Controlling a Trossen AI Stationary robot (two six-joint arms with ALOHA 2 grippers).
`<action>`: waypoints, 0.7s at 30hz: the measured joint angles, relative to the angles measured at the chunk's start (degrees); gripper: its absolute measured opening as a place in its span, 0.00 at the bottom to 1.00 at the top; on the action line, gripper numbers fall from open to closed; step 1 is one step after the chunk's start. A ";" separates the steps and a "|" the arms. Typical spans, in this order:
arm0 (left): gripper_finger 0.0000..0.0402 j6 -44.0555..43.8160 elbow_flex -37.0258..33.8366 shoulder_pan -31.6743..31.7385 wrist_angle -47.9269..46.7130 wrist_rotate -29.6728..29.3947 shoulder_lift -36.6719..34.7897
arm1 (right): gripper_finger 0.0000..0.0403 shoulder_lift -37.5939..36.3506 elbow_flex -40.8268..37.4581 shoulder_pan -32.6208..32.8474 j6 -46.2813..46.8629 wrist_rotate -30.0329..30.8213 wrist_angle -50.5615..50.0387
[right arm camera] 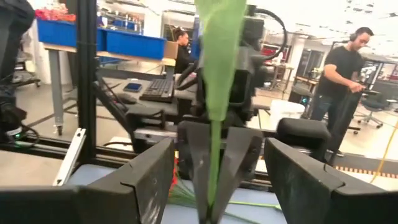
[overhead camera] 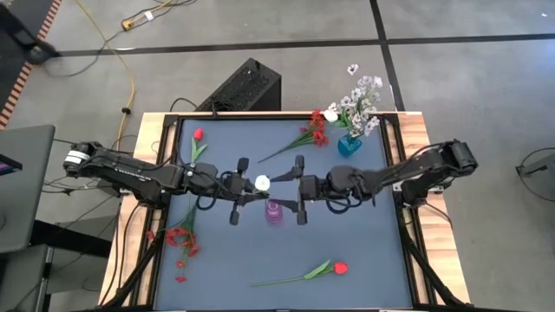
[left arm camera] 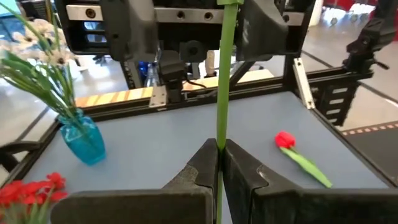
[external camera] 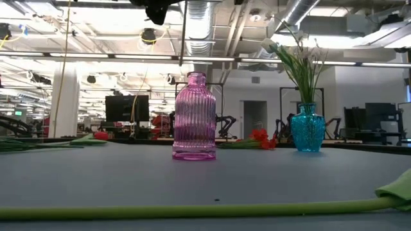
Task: Sort flowers into vase by color
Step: Put the white flower into the blue vase
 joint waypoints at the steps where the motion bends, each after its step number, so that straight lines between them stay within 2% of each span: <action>1: 0.00 0.08 0.00 0.00 0.06 -0.16 0.00 | 0.67 0.08 0.00 -0.31 0.01 0.00 -0.03; 9: 0.00 0.00 0.00 1.79 1.04 -2.21 -0.04 | 0.60 0.15 0.00 -3.57 0.97 -0.19 1.06; 11: 0.00 -0.87 0.00 2.64 1.98 -2.29 -0.04 | 0.58 0.18 0.00 -4.08 1.07 -1.86 1.23; 21: 0.00 -3.21 0.07 6.28 3.33 0.41 0.96 | 0.49 1.79 0.09 -5.63 1.83 -3.45 3.37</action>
